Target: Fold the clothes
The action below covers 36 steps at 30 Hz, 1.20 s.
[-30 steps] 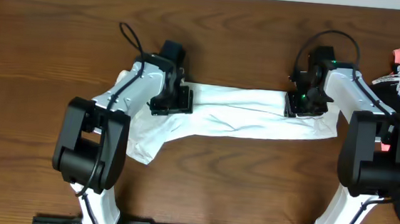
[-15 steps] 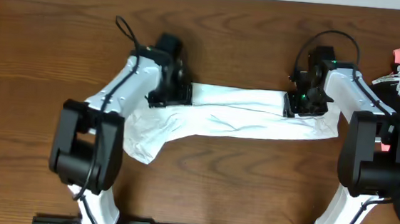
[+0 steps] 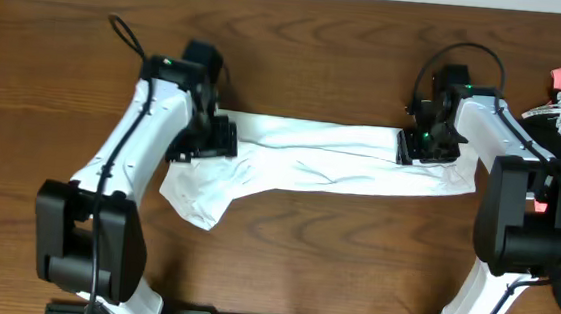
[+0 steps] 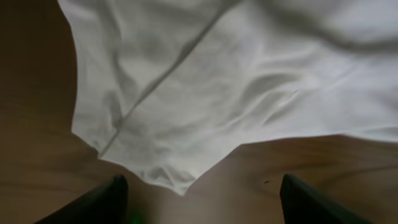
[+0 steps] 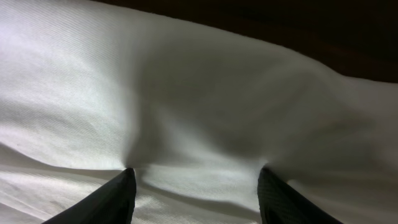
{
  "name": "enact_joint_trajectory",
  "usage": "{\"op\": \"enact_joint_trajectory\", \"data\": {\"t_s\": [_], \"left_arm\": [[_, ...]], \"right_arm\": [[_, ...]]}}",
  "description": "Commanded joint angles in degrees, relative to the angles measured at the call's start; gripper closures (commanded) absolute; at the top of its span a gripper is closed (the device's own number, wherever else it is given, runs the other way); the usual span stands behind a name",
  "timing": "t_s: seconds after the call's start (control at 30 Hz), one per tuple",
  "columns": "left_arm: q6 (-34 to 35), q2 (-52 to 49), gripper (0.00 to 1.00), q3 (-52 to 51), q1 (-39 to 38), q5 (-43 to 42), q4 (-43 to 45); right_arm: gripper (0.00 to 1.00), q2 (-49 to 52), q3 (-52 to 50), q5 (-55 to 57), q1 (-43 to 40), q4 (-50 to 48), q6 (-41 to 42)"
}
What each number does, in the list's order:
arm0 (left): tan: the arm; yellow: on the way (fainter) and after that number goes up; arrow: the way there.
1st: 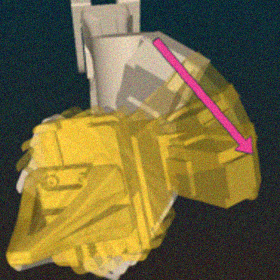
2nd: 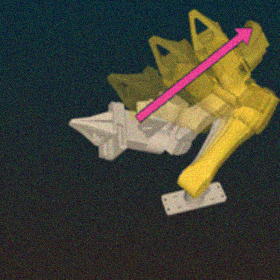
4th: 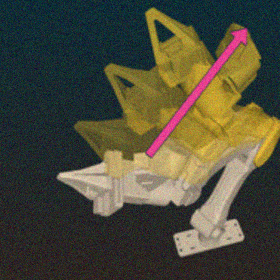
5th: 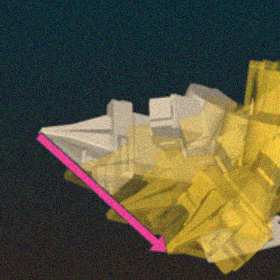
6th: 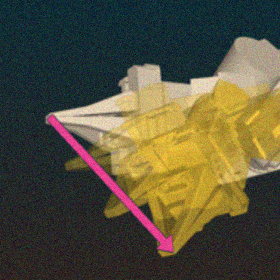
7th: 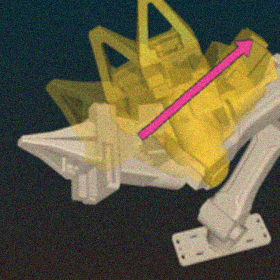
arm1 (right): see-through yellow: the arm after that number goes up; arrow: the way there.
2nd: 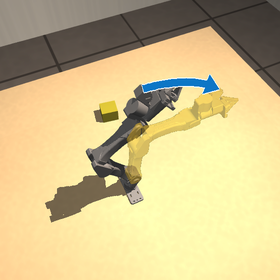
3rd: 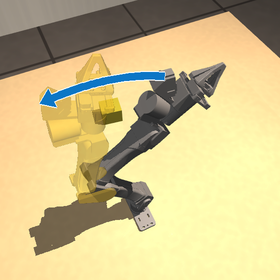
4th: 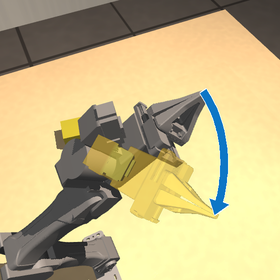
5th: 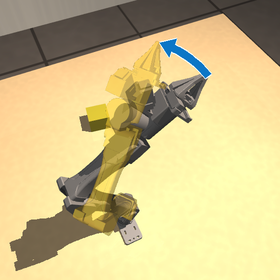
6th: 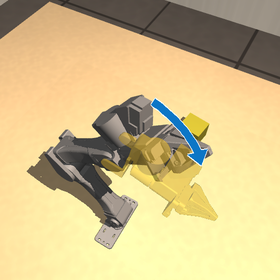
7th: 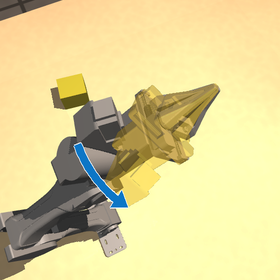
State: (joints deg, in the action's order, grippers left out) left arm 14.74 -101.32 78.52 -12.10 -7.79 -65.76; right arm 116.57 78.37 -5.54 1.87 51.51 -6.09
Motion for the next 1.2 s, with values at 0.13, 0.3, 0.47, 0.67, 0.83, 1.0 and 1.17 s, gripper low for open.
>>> {"op": "enact_joint_trajectory", "data": {"t_s": [0.13, 0.3, 0.47, 0.67, 0.83, 1.0, 1.17], "left_arm": [[-5.66, -0.85, 0.20, -6.91, -3.02, 7.52, -0.74], [-9.20, -0.85, 0.17, -10.03, -6.10, 7.48, 2.71], [-9.14, -0.85, 0.14, -15.19, -8.11, 7.50, 9.16], [-8.44, -0.85, 0.13, -20.20, -8.09, 13.94, 12.94], [-8.26, -0.85, 0.12, -22.12, -8.13, 14.93, 14.97], [-8.26, -0.85, 0.12, -25.68, -8.13, 14.64, 17.55], [-8.22, -0.85, 0.14, -27.67, -8.13, 14.45, 18.49]], "right_arm": [[0.38, 0.57, -1.27, 2.34, -0.09, -0.33, 0.26], [0.37, 0.57, -1.27, 2.32, -0.09, -0.35, 0.26], [0.37, 0.57, -1.27, 2.32, -0.09, -0.35, 0.26], [0.36, 0.57, -1.27, 2.32, -0.09, -0.52, 0.24], [0.36, 0.57, -1.27, 2.32, -0.09, -0.48, 0.24], [0.36, 0.57, -1.27, 2.34, -0.09, -0.48, 0.26], [0.36, 0.57, -1.27, 2.32, -0.09, -0.50, 0.26]]}}
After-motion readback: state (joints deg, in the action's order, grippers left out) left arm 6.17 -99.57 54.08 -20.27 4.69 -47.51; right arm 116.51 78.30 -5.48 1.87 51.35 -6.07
